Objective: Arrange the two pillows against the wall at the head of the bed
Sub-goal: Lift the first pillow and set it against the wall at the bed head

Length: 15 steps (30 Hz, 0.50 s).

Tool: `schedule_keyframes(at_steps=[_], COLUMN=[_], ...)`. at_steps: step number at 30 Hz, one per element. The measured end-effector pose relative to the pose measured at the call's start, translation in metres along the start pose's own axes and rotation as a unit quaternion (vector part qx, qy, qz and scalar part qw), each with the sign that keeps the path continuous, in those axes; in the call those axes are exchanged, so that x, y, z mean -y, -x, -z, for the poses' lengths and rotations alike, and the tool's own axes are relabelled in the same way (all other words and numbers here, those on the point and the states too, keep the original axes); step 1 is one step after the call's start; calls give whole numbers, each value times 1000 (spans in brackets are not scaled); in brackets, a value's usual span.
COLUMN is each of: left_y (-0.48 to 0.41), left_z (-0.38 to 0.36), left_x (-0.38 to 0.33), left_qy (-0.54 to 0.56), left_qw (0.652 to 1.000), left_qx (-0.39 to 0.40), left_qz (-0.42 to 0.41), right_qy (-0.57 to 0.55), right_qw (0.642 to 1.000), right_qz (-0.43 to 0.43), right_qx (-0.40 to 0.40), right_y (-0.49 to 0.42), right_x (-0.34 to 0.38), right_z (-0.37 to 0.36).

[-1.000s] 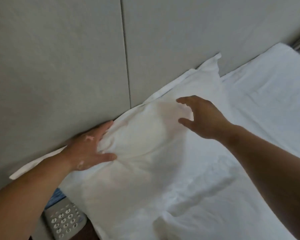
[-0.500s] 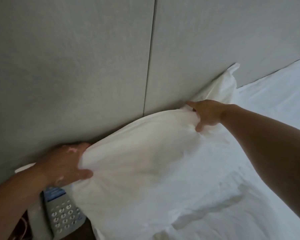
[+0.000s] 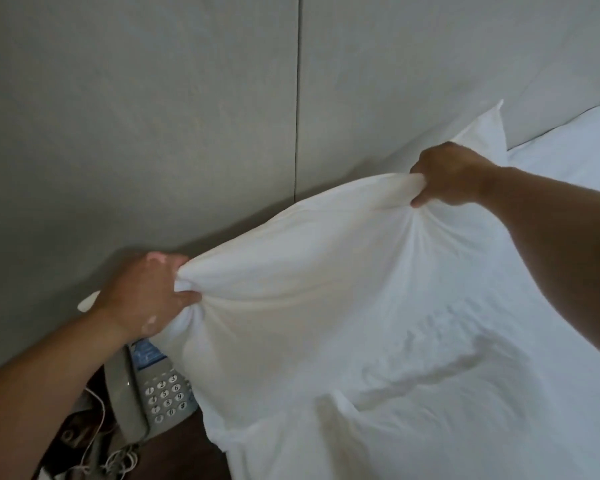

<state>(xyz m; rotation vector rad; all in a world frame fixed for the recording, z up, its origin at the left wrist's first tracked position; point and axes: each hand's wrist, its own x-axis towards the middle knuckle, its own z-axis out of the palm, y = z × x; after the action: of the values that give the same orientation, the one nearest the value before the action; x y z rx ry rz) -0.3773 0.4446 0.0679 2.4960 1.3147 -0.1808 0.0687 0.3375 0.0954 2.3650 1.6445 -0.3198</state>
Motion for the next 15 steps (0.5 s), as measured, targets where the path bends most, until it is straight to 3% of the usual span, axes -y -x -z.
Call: schedule_keyframes(at_steps=[6, 15], left_y=[-4, -37], left_z=[39, -11], left_x=[-10, -6], left_qy=[-74, -54], left_qw=[990, 995], left_qx=[-118, -82], left_qz=[-23, -25], right_qy=[-23, 2], right_qw=[996, 998], right_qz=[-24, -55], right_qx=[-87, -23], right_y=[-8, -22], right_x=[-10, -2], right_z=[28, -19])
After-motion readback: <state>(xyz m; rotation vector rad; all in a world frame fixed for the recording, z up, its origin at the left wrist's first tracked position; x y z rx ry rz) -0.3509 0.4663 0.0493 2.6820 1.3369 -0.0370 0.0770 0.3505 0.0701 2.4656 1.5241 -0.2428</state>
